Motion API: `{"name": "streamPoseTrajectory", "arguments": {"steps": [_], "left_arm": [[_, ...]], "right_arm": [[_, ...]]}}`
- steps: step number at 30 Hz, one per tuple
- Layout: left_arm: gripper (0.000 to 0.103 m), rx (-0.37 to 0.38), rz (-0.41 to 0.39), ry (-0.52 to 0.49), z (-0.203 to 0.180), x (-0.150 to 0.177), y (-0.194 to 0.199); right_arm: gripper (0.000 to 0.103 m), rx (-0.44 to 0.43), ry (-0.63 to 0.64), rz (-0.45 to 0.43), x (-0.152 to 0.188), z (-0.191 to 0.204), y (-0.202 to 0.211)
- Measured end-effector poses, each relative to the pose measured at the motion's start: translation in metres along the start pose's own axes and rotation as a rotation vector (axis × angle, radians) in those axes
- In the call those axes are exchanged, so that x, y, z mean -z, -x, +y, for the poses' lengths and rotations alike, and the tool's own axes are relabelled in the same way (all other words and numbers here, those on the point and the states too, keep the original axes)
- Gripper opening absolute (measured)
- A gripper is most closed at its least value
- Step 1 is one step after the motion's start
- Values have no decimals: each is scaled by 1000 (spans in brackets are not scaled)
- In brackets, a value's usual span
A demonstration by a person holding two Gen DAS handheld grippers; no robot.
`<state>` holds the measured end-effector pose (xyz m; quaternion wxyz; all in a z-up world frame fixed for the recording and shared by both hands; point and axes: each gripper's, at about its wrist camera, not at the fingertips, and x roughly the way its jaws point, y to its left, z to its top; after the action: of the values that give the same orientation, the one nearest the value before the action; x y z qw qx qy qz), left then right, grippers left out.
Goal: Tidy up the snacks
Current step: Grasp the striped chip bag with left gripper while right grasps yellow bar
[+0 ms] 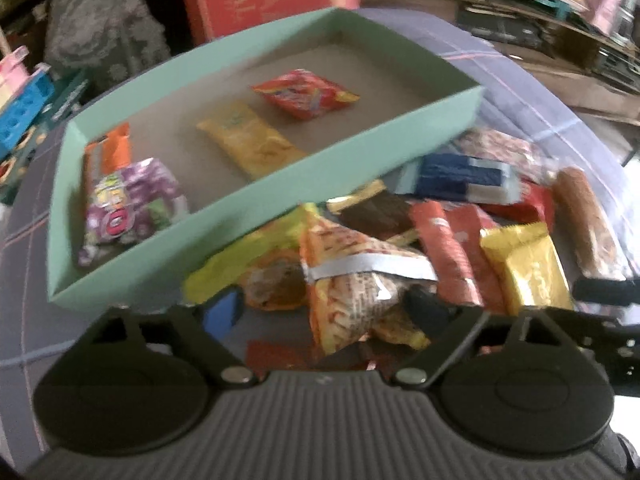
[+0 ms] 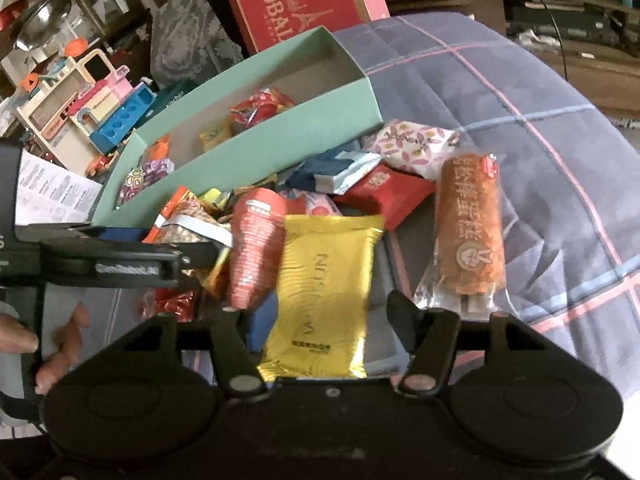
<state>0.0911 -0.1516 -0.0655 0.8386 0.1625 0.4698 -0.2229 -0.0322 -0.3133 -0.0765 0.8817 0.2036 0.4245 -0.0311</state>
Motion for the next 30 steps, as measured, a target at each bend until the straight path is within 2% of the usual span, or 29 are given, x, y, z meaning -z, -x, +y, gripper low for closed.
{"name": "streamPoseTrajectory", "arguments": {"steps": [2,5,8,11,13,16,21,22,26,30], "left_arm": [[51,44,-3,-22,-7,-1,2],[47,49,-18,-48,-15,-1,4],[40,68,-25,-26,-9,2,7],[39,75,-15,-1,3,9,13],[40,77,-10,15,13,17,15],[47,77,5,56,23,24,17],[50,92,-2,61,17,23,10],[48,99,-8,55,14,23,9],[31,102,-48,43,8,23,12],[29,127,-59,82,19,23,21]], "right_arm": [[61,-4,17,6,0,6,-2],[63,13,54,17,1,8,-4],[63,19,58,37,1,11,-9],[63,37,75,45,-1,17,-14],[59,46,90,52,0,18,-17],[57,60,133,45,1,25,-22],[57,81,170,43,0,37,-30],[53,87,174,45,0,38,-30],[51,64,160,60,-2,37,-25],[51,55,133,45,-9,31,-14]]}}
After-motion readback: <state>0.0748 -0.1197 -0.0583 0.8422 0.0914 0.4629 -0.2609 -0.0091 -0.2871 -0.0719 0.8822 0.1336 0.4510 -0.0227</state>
